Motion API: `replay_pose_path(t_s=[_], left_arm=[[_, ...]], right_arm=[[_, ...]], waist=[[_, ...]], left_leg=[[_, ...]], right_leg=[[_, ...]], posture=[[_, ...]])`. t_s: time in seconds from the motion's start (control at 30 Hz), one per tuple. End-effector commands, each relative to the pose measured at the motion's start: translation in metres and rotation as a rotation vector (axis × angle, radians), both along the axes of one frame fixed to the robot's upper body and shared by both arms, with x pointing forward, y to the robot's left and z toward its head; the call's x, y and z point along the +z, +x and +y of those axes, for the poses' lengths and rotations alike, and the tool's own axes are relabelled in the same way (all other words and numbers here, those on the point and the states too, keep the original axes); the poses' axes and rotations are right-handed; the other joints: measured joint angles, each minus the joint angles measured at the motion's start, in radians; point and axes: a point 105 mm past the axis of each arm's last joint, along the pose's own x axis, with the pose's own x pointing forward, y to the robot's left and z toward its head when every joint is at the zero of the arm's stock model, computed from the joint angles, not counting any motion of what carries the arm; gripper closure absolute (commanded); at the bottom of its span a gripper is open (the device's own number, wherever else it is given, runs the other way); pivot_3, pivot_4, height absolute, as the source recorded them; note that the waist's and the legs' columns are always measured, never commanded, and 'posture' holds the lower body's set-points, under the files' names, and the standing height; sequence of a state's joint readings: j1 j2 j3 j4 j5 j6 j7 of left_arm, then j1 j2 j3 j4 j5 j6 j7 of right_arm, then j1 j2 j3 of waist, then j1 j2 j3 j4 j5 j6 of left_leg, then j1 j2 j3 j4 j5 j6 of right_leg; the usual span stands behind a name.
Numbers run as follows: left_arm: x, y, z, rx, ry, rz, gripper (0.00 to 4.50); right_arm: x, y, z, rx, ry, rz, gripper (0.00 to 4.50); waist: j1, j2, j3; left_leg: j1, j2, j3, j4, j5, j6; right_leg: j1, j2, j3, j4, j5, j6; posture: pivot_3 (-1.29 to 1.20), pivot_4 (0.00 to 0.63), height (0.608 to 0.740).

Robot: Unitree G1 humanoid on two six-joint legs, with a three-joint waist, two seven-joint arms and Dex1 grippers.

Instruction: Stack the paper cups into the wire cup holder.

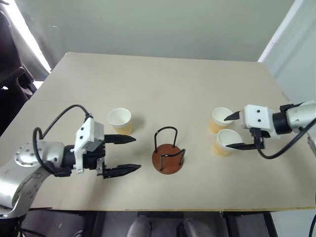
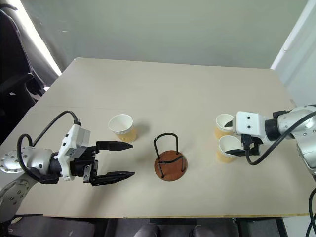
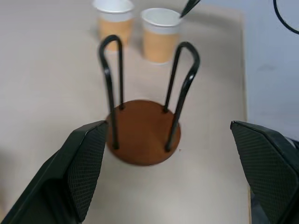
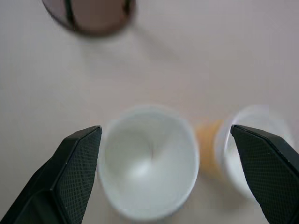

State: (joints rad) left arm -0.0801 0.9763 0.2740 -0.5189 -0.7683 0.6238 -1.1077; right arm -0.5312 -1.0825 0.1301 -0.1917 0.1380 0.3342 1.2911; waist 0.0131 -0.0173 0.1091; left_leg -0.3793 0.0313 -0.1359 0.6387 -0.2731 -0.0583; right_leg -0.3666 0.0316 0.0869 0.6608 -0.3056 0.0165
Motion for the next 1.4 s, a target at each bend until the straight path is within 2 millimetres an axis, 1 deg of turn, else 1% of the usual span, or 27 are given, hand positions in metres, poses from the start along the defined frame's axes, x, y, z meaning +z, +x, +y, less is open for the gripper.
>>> replay_pose_path(t_s=[0.03, 0.23, 0.47, 0.57, 0.67, 0.77, 0.9, 0.93, 1.03, 1.13, 1.27, 1.33, 1.4], left_arm=[[0.006, -0.001, 0.001, -0.009, 0.024, -0.039, 0.0], [0.005, -0.004, 0.005, 0.018, 0.035, -0.035, 0.0], [0.004, -0.004, 0.004, 0.029, 0.036, -0.031, 0.0], [0.004, -0.004, 0.005, 0.034, 0.041, -0.03, 0.0], [0.004, -0.004, 0.004, 0.037, 0.041, -0.033, 0.0], [0.005, -0.004, 0.004, 0.041, 0.042, -0.035, 0.0], [0.005, -0.003, 0.005, 0.051, 0.042, -0.036, 0.0], [0.005, -0.003, 0.005, 0.054, 0.042, -0.036, 0.0], [0.004, -0.002, 0.005, 0.059, 0.042, -0.037, 0.0], [0.004, -0.003, 0.005, 0.061, 0.041, -0.036, 0.0], [0.002, -0.002, 0.007, 0.066, 0.043, -0.029, 0.0], [0.0, -0.001, 0.007, 0.067, 0.044, -0.027, 0.0], [-0.001, 0.001, 0.007, 0.063, 0.044, -0.025, 0.0]], right_arm=[[0.005, -0.001, 0.003, 0.017, -0.002, -0.042, 0.02], [0.007, -0.01, 0.005, 0.042, 0.013, -0.023, 0.02], [-0.01, -0.019, 0.009, 0.074, -0.014, 0.035, 0.02], [-0.022, -0.016, 0.005, 0.057, -0.043, 0.046, 0.6], [-0.031, -0.012, 0.003, 0.049, -0.077, 0.044, 1.66], [-0.032, -0.006, 0.003, 0.047, -0.093, 0.021, 2.79], [-0.018, -0.004, 0.008, 0.071, -0.08, -0.008, 4.26], [-0.016, -0.005, 0.008, 0.079, -0.082, -0.008, 4.45], [-0.011, -0.007, 0.009, 0.095, -0.088, -0.011, 4.45], [0.009, -0.014, 0.013, 0.139, -0.058, -0.018, 4.45], [0.063, -0.017, 0.021, 0.206, 0.025, -0.113, 4.45], [0.09, -0.025, 0.036, 0.279, 0.111, -0.144, 4.45], [0.104, -0.036, 0.057, 0.384, 0.175, -0.142, 4.45]], waist=[[-0.005, 0.0, 0.0], [-0.004, 0.0, 0.0], [0.001, 0.0, 0.0], [0.002, 0.0, 0.0], [0.001, 0.0, 0.0], [0.0, 0.0, 0.0], [-0.001, 0.0, 0.0], [-0.001, 0.0, 0.0], [0.001, 0.0, 0.0], [0.003, 0.0, 0.0], [-0.001, 0.001, 0.001], [-0.004, 0.001, 0.001], [-0.005, 0.001, 0.001]], left_leg=[[0.0, 0.0, 0.0, 0.0, 0.0, 0.0], [0.0, 0.0, 0.001, 0.001, 0.0, 0.0], [-0.001, 0.0, 0.001, 0.002, 0.0, 0.0], [-0.001, 0.0, 0.001, 0.002, 0.0, 0.0], [0.0, 0.0, 0.001, 0.002, 0.0, 0.0], [0.0, 0.0, 0.001, 0.002, 0.0, 0.001], [0.0, 0.0, 0.001, 0.002, 0.0, 0.001], [0.0, 0.0, 0.001, 0.002, 0.0, 0.001], [0.0, 0.0, 0.001, 0.002, 0.0, 0.001], [-0.001, 0.0, 0.001, 0.003, 0.0, 0.001], [-0.001, 0.0, 0.002, 0.003, 0.0, 0.001], [-0.001, 0.0, 0.002, 0.003, 0.0, 0.0], [-0.001, 0.0, 0.002, 0.002, 0.0, 0.0]], right_leg=[[0.0, 0.0, 0.0, 0.0, 0.0, 0.0], [0.0, 0.0, 0.001, 0.0, 0.0, 0.001], [0.0, 0.0, 0.001, 0.0, 0.0, 0.001], [0.0, 0.0, 0.001, 0.0, 0.0, 0.001], [0.001, 0.0, 0.001, 0.0, 0.0, 0.001], [0.001, 0.0, 0.001, 0.001, 0.0, 0.001], [0.0, 0.0, 0.001, 0.001, 0.0, 0.001], [0.0, 0.0, 0.001, 0.001, 0.0, 0.001], [0.0, 0.0, 0.001, 0.0, 0.0, 0.001], [0.0, 0.0, 0.001, 0.0, 0.0, 0.001], [-0.001, 0.001, 0.002, 0.001, 0.0, 0.001], [-0.001, 0.001, 0.002, 0.001, -0.001, 0.001], [-0.001, 0.002, 0.002, 0.001, -0.001, 0.001]], posture=[[0.0, 0.15, 0.74], [0.0, 0.15, 0.74], [0.0, 0.15, 0.74], [0.0, 0.15, 0.74], [0.0, 0.15, 0.74], [0.0, 0.15, 0.74], [0.0, 0.15, 0.74], [0.0, 0.15, 0.74], [0.0, 0.15, 0.74], [0.0, 0.15, 0.74], [0.0, 0.15, 0.74], [0.0, 0.15, 0.74], [0.0, 0.15, 0.74]])
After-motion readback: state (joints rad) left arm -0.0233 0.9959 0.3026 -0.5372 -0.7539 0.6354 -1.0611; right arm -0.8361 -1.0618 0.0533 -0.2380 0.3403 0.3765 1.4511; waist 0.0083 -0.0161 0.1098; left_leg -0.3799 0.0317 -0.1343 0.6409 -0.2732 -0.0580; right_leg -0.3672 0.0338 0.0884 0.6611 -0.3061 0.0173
